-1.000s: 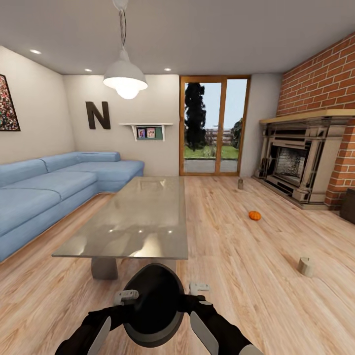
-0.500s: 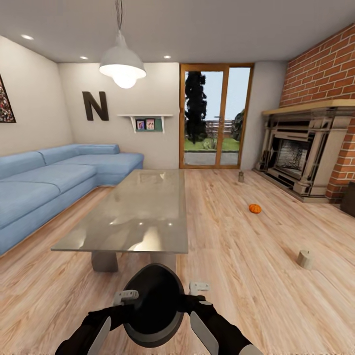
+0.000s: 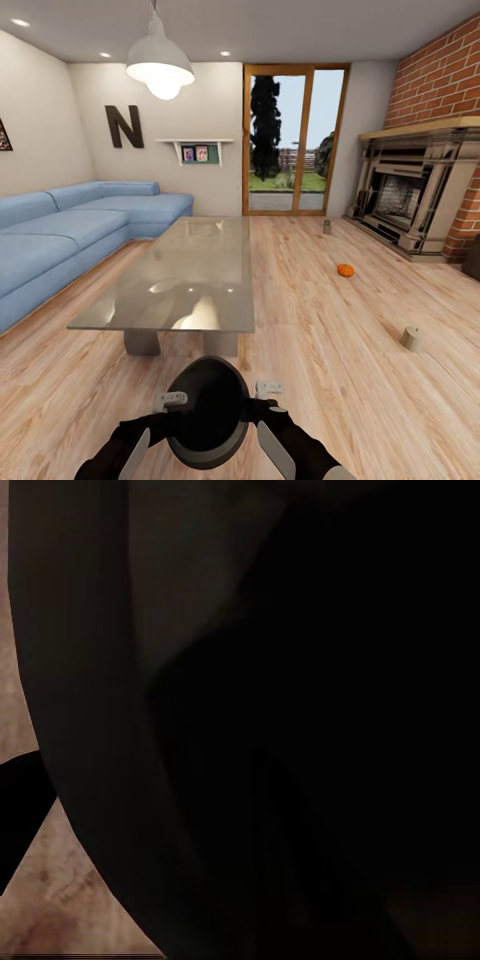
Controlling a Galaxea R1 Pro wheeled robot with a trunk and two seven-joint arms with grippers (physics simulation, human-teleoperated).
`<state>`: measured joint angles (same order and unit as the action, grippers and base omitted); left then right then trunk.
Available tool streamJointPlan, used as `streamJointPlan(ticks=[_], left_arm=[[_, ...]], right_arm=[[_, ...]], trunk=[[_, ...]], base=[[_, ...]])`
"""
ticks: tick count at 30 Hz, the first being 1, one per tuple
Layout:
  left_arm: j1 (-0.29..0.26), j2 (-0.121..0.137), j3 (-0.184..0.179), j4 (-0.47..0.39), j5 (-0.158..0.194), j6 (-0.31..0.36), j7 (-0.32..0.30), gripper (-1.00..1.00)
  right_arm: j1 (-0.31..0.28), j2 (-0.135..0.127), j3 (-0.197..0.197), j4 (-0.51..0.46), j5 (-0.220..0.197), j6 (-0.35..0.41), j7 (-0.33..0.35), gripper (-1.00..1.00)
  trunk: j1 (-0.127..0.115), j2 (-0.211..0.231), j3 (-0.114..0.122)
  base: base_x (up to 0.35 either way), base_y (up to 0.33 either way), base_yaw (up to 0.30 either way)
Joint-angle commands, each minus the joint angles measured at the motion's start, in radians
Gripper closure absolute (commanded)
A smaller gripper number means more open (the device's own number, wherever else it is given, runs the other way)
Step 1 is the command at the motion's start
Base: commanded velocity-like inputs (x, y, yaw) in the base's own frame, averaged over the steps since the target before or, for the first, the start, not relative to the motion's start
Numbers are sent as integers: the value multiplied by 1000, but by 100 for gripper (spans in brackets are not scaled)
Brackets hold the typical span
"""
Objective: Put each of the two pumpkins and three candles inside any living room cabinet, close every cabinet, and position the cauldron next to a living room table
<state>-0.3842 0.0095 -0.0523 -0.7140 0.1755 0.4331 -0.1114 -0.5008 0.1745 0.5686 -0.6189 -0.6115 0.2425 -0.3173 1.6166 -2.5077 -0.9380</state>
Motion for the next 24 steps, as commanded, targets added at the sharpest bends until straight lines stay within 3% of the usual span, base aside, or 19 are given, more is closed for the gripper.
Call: streamJointPlan(ticks=[1, 24], left_arm=[[-1, 1, -1, -13, 15, 6, 4, 100], [-1, 1, -1, -13, 15, 6, 5, 100]], right_arm=[[-1, 0, 2, -1, -1, 4, -9, 100], [-1, 0, 3, -1, 0, 4, -9, 100]], trunk=[[0, -1, -5], [10, -6, -94]], base=[[0, 0, 0], [0, 0, 0]])
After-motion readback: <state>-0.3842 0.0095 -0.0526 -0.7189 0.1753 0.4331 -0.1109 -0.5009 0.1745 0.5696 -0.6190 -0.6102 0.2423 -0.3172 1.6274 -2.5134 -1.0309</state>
